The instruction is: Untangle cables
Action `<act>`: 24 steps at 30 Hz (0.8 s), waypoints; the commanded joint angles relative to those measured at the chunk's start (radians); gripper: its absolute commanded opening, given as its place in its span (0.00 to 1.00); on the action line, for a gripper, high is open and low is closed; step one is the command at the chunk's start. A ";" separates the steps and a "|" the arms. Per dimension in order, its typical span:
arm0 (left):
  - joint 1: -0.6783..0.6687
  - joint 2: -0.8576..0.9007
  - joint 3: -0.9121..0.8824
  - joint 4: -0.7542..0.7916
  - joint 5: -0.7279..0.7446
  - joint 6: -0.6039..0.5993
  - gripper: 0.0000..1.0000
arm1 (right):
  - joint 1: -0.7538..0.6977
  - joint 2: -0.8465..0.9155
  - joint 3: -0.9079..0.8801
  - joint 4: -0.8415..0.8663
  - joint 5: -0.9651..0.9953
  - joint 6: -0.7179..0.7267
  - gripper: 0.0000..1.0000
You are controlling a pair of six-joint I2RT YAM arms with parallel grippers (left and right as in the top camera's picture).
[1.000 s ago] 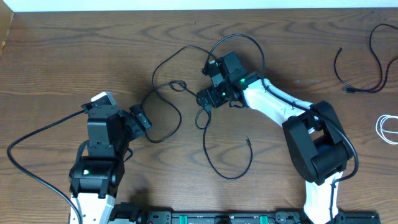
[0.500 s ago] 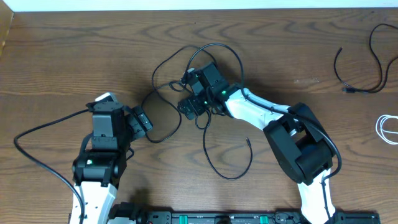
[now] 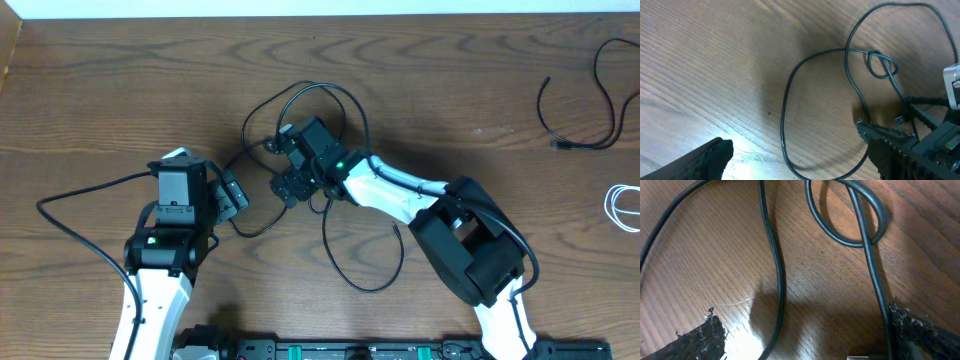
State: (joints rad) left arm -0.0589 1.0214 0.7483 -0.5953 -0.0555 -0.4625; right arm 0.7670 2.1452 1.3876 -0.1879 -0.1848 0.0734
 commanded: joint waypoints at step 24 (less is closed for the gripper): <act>0.005 0.028 0.006 -0.056 -0.010 0.020 0.93 | 0.017 0.073 0.090 -0.227 0.138 0.127 0.87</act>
State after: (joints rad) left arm -0.0589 1.0473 0.7483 -0.6415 -0.0551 -0.4625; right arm 0.7803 2.1834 1.4639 -0.3084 -0.0570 0.1871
